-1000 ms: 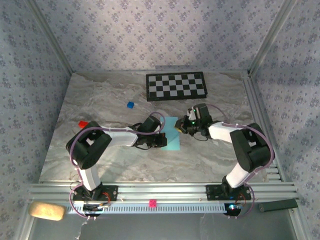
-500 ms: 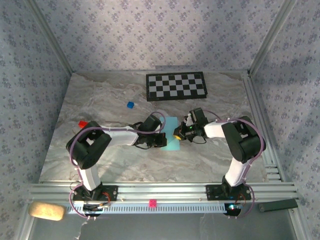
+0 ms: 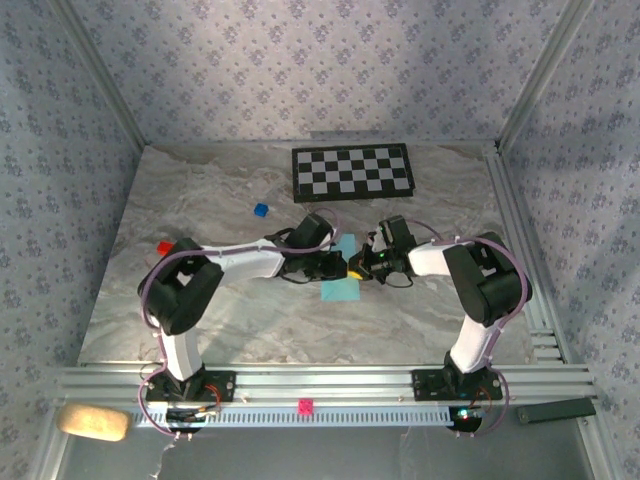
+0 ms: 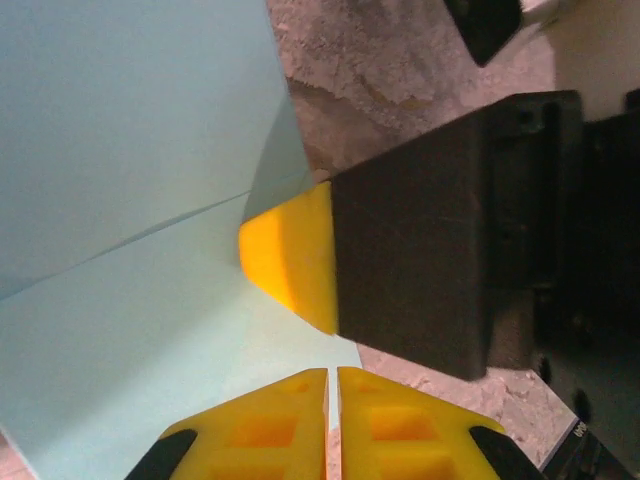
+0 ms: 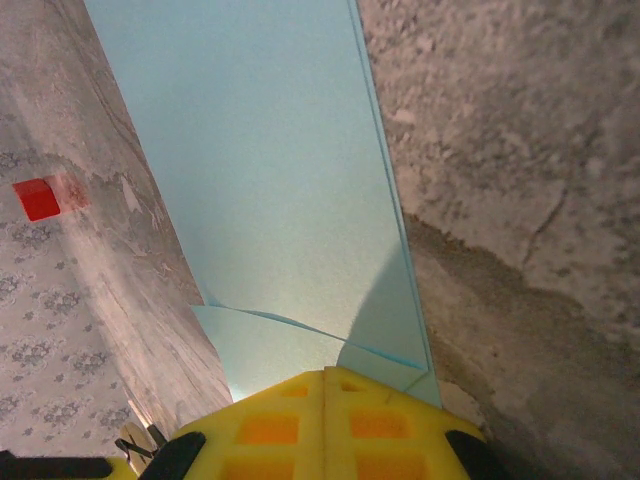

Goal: Fold a paper plane with a square sheet of paper (pick it up from the middle)
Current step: Fold the triangle a second time at the center of the table.

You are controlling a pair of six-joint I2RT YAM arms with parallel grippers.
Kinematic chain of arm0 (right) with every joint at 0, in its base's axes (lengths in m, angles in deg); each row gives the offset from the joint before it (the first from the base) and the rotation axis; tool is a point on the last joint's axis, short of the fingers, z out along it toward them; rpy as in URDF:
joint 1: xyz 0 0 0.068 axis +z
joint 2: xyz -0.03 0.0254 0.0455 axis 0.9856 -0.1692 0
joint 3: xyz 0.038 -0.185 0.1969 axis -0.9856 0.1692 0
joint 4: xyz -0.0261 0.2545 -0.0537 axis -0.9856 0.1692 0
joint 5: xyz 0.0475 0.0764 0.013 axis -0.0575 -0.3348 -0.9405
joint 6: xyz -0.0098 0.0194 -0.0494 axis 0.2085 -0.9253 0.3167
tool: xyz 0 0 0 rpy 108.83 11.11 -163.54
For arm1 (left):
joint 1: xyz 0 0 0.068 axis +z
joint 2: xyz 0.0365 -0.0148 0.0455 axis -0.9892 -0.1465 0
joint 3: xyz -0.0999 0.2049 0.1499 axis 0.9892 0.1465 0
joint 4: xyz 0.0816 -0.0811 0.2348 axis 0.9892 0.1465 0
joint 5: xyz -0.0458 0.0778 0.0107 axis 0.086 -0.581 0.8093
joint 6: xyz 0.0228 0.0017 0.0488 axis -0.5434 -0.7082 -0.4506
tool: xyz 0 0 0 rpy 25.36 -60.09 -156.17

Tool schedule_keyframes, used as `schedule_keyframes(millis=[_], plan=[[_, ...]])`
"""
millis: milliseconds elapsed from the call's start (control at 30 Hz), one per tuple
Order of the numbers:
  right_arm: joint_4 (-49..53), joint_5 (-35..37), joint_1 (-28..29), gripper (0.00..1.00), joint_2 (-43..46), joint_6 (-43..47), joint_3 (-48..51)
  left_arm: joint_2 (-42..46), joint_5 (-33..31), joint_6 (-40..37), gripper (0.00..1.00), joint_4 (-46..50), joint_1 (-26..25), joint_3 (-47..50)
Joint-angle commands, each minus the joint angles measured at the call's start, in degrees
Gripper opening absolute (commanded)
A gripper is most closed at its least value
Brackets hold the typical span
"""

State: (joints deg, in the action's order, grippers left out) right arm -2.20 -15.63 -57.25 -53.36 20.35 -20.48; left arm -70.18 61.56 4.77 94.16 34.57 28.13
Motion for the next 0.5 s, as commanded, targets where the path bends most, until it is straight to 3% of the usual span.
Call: schedule_keyframes(millis=[0,467], plan=[[5.1,5.2,-0.5,0.01,-2.3,1.2,1.2,-3.0,1.4,-1.1,0.11,2.9,-0.1,-0.3],[7.5,7.7,-0.5,0.01,-1.5,1.9,1.0,2.2,1.3,-1.1,0.11,3.6,-0.1,11.0]])
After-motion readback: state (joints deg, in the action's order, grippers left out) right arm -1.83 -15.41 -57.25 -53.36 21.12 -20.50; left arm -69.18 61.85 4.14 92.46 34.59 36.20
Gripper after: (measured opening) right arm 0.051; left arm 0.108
